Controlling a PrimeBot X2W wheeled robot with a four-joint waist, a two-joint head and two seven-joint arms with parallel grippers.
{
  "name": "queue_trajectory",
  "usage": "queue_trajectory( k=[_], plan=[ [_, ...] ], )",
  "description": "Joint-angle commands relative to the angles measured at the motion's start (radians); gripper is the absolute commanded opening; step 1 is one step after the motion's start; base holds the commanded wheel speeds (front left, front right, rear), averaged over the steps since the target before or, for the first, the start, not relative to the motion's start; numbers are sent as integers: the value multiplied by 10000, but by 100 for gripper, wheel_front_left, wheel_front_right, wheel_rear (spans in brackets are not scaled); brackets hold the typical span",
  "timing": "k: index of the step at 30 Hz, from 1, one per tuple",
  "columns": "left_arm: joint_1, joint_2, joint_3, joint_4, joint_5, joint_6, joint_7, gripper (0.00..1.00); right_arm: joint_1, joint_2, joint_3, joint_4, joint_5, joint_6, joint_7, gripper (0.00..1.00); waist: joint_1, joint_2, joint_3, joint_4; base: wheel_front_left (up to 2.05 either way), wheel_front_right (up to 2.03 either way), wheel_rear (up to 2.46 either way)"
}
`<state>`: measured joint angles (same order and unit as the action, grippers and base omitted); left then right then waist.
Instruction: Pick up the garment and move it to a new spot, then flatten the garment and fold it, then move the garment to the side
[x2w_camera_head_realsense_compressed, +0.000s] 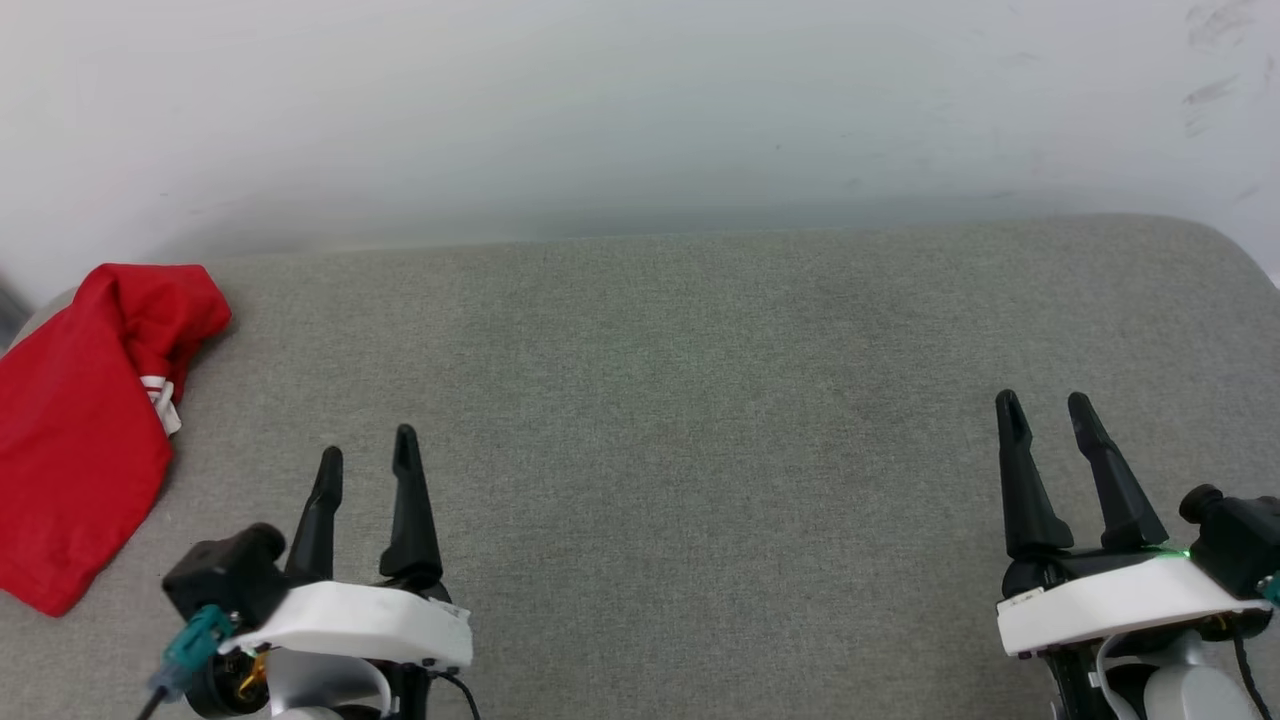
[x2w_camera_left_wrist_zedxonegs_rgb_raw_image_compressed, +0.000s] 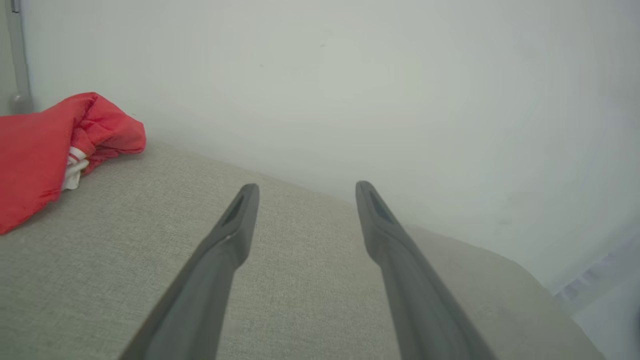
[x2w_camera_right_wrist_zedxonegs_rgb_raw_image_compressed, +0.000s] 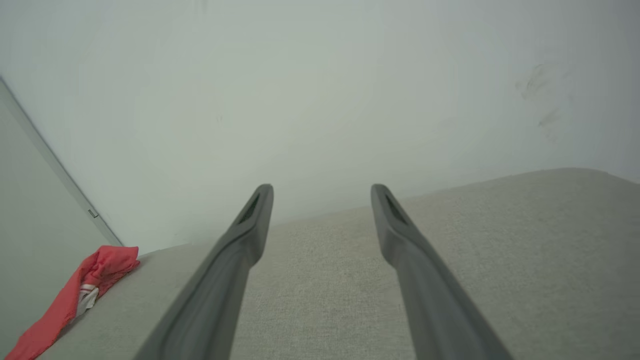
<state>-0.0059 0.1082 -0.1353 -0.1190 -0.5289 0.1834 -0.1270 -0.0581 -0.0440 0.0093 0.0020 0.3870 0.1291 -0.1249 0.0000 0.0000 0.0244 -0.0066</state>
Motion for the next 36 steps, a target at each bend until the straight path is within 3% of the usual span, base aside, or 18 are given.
queue_trajectory(
  k=[1, 11, 18, 27, 33, 36],
  plan=[
    [-88, 164, -209, -164, 314, 169, -92, 100, -18, -57, 12, -156, -344, 13, -114, 100, 0, 0, -3, 1, 0, 0, 0],
    [-362, 1079, -2032, -132, 1452, 1716, -355, 100, 65, -62, 30, -163, -1850, 15, -372, 100, 0, 0, 38, -4, 0, 0, 0],
    [-479, 1392, -2783, 215, 1732, 2249, -525, 100, 77, -65, 10, -13, -2560, 16, -545, 100, 0, 0, 33, -7, 0, 0, 0],
    [-365, 1292, -2885, 153, 2094, 2235, -739, 100, 126, -70, 6, 79, -2822, 18, -747, 100, 0, 0, 41, 29, 0, 0, 0],
    [2, 887, -2197, -16, 2079, 1574, -856, 100, 133, -71, 69, 114, -2706, 20, -885, 100, 0, 0, 94, 55, 0, 0, 0],
    [268, 470, -1527, 54, 1907, 952, -913, 100, 170, -72, 46, 259, -2368, 21, -942, 100, 0, 0, 121, 66, 0, 0, 0]
  ],
)
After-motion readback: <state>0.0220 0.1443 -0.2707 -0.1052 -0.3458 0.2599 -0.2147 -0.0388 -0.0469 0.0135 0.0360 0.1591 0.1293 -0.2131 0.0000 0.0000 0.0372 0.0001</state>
